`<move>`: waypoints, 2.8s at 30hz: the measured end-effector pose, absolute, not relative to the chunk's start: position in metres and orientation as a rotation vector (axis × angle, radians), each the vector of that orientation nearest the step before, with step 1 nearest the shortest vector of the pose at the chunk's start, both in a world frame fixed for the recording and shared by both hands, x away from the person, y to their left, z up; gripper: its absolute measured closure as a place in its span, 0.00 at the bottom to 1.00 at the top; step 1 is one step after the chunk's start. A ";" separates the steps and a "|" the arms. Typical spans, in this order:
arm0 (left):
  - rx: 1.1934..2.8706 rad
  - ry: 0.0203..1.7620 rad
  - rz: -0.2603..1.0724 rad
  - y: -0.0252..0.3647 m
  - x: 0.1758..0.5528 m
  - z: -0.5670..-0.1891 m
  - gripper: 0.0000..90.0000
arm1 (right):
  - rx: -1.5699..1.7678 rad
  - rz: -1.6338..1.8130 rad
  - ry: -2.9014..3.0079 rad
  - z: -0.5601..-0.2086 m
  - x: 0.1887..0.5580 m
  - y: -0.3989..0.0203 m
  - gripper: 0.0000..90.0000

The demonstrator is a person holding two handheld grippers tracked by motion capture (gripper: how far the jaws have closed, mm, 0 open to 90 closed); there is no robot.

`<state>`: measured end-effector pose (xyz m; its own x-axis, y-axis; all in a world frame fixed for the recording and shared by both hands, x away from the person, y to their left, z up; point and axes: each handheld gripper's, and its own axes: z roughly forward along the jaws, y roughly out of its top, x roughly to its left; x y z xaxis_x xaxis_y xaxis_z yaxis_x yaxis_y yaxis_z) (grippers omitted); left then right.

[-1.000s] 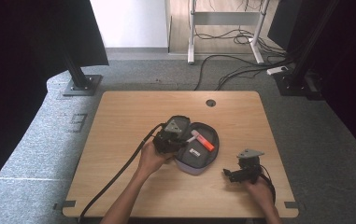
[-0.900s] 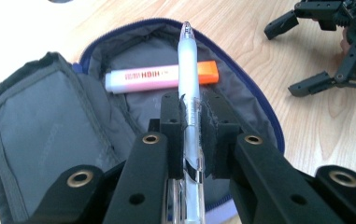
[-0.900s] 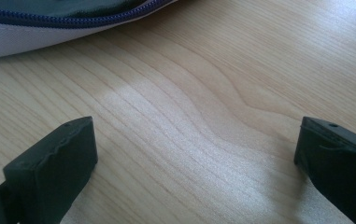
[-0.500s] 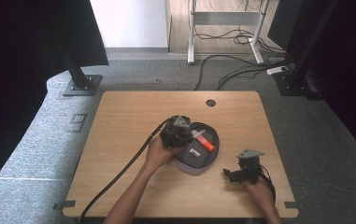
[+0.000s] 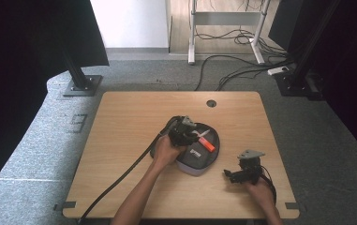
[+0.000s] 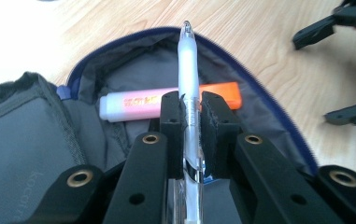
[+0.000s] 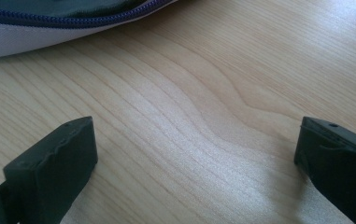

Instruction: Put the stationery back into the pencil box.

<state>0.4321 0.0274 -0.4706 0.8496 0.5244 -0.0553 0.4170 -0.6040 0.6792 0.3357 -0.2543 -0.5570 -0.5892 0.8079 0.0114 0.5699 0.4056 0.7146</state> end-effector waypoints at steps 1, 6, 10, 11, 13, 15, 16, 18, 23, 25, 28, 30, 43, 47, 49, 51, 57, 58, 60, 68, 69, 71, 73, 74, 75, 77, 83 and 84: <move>2.305 0.685 0.194 0.027 0.434 -0.472 0.88 | 1.192 0.988 2.331 -0.557 0.336 -0.254 0.00; 2.297 0.700 0.191 0.026 0.438 -0.480 0.88 | 1.192 0.988 2.330 -0.557 0.336 -0.254 0.00; 2.303 0.704 0.189 0.025 0.439 -0.485 0.88 | 1.192 0.988 2.330 -0.557 0.336 -0.254 0.00; 2.306 0.706 0.192 0.024 0.440 -0.487 0.88 | 1.192 0.988 2.330 -0.557 0.336 -0.254 0.00; 2.307 0.710 0.189 0.024 0.441 -0.489 0.88 | 1.192 0.988 2.331 -0.557 0.336 -0.254 0.00; 2.307 0.708 0.187 0.023 0.441 -0.492 0.88 | 1.192 0.988 2.331 -0.557 0.336 -0.254 0.00; 2.308 0.708 0.184 0.023 0.441 -0.493 0.88 | 1.192 0.988 2.330 -0.557 0.336 -0.254 0.00; 2.313 0.706 0.184 0.021 0.441 -0.496 0.88 | 1.192 0.988 2.331 -0.557 0.336 -0.254 0.00; 2.319 0.704 0.181 0.019 0.442 -0.501 0.88 | 1.192 0.988 2.331 -0.557 0.336 -0.254 0.00; 2.322 0.705 0.179 0.019 0.442 -0.503 0.88 | 1.192 0.988 2.330 -0.557 0.336 -0.254 0.00; 2.325 0.706 0.178 0.019 0.443 -0.504 0.88 | 1.192 0.988 2.331 -0.557 0.336 -0.254 0.00; 2.330 0.707 0.177 0.019 0.443 -0.505 0.87 | 1.192 0.988 2.330 -0.557 0.336 -0.254 0.00; 2.319 0.697 0.209 0.021 0.442 -0.500 0.75 | 1.192 0.988 2.330 -0.557 0.336 -0.254 0.00; 2.307 0.697 0.203 0.022 0.441 -0.496 0.65 | 1.192 0.988 2.330 -0.557 0.336 -0.254 0.00; 2.311 0.683 0.205 0.022 0.439 -0.494 0.58 | 1.192 0.988 2.330 -0.557 0.336 -0.254 0.00; 2.316 0.678 0.224 0.022 0.437 -0.492 0.52 | 1.192 0.988 2.330 -0.557 0.336 -0.254 0.00; 2.297 0.669 0.196 0.025 0.433 -0.484 0.31 | 1.192 0.988 2.330 -0.557 0.336 -0.254 0.00; 2.305 0.660 0.191 0.025 0.431 -0.482 0.29 | 1.192 0.988 2.330 -0.557 0.336 -0.254 0.00; 2.313 0.645 0.196 0.025 0.429 -0.480 0.22 | 1.192 0.988 2.330 -0.557 0.336 -0.254 0.00; 2.344 0.609 0.190 0.026 0.420 -0.473 0.12 | 1.192 0.987 2.331 -0.557 0.336 -0.254 0.00; 2.352 0.602 0.189 0.026 0.418 -0.472 0.11 | 1.192 0.987 2.331 -0.557 0.336 -0.254 0.00; 2.357 0.593 0.189 0.027 0.416 -0.470 0.10 | 1.191 0.987 2.330 -0.557 0.336 -0.254 0.00; 2.353 0.584 0.192 0.029 0.413 -0.467 0.09 | 1.190 0.987 2.330 -0.557 0.336 -0.254 0.00; 2.347 0.581 0.194 0.030 0.412 -0.466 0.09 | 1.190 0.988 2.330 -0.557 0.336 -0.254 0.00; 2.342 0.574 0.189 0.031 0.411 -0.465 0.09 | 1.191 0.987 2.330 -0.557 0.336 -0.254 0.00; 2.330 0.572 0.184 0.032 0.410 -0.463 0.09 | 1.191 0.987 2.329 -0.557 0.336 -0.254 0.00; 2.314 0.565 0.189 0.038 0.407 -0.459 0.09 | 1.192 0.987 2.329 -0.557 0.336 -0.254 0.00; 2.313 0.563 0.192 0.039 0.406 -0.458 0.09 | 1.192 0.987 2.329 -0.557 0.336 -0.254 0.00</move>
